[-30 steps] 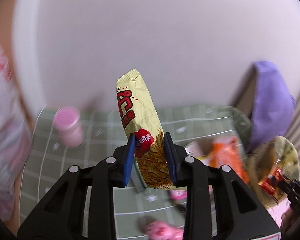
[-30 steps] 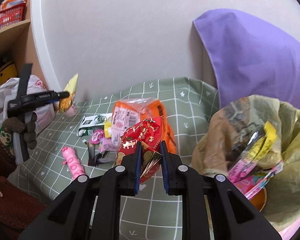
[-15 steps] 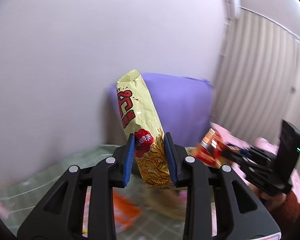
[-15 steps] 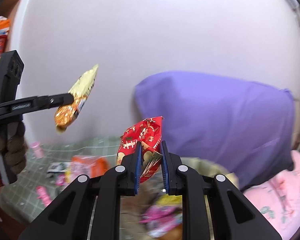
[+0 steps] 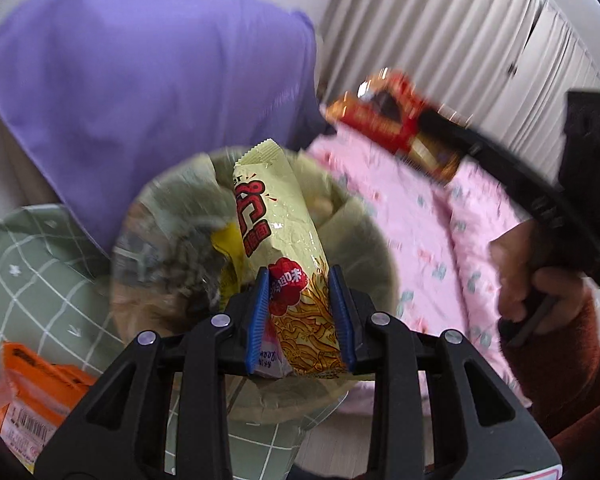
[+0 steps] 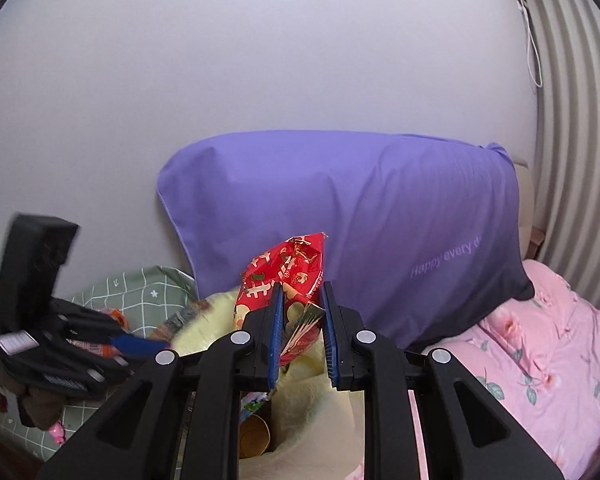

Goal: Collect trash
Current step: 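Carry the chip wrapper and red snack bag into the yellow trash bag and release both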

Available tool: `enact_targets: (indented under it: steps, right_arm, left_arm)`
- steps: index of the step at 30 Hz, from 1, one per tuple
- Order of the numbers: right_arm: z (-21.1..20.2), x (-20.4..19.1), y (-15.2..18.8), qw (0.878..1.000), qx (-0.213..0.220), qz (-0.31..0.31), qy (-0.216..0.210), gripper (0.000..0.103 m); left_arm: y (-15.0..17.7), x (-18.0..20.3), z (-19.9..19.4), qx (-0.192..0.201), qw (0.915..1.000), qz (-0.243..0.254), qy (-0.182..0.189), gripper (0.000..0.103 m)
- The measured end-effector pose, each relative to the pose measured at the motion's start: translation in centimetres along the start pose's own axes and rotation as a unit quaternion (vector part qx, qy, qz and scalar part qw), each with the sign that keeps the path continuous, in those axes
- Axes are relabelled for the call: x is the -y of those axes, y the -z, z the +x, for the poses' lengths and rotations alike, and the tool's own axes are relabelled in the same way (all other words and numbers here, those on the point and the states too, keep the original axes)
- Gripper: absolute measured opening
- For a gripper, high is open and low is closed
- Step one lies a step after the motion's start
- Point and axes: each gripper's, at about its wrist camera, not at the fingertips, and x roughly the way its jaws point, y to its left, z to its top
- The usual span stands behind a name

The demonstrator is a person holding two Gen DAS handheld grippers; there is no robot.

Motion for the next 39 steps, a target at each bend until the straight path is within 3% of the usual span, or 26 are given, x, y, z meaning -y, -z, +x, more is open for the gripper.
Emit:
enact_targets:
  steps: [4,8,13,19,30,32,34,37,39]
  right_arm:
    - [0.6,0.1,0.7,1.000,-0.010,0.008,0.006,0.018]
    - [1.1,0.4,1.5,1.000,-0.022,0.021,-0.003,0.018]
    - [2.8,-0.6,2.8,0.999,-0.047,0.018,-0.019,0.018]
    - [4.3,-2.2,3.5,0.998,-0.064,0.005,-0.028,0.018]
    - [6.0,-2.4,3.9,0.996,-0.085,0.017,-0.012,0.018]
    - [6.2,-2.4,4.0,0.996,-0.085,0.018,0.002,0.019]
    - [6.3,-2.4,4.2,0.996,-0.089,0.016,0.009,0.022]
    - [6.4,-2.4,4.5,0.996,-0.091,0.013,0.011,0.044]
    - [6.5,-2.5,4.6,0.995,-0.096,0.009,0.012,0.047]
  left_arm:
    - [0.0,-0.7,3.2,-0.042,0.9938,0.032,-0.098,0.027]
    - [0.5,-3.5,2.9,-0.047,0.9914,-0.001,-0.122,0.021]
    - [2.0,-5.2,1.9,-0.045,0.9921,-0.022,-0.115,0.020]
    - [3.2,-5.3,0.1,-0.027,0.9956,-0.044,-0.079,0.020]
    - [2.0,-4.7,-1.4,-0.003,0.9976,-0.043,-0.054,0.020]
    - [1.7,-4.0,-1.6,0.004,0.9979,-0.050,-0.043,0.024]
    - [1.7,-4.2,-2.0,0.012,0.9979,-0.054,-0.033,0.038]
    - [1.5,-4.3,-3.0,0.031,0.9974,-0.055,-0.035,0.048]
    - [1.2,-4.3,-3.7,0.039,0.9968,-0.057,-0.040,0.052]
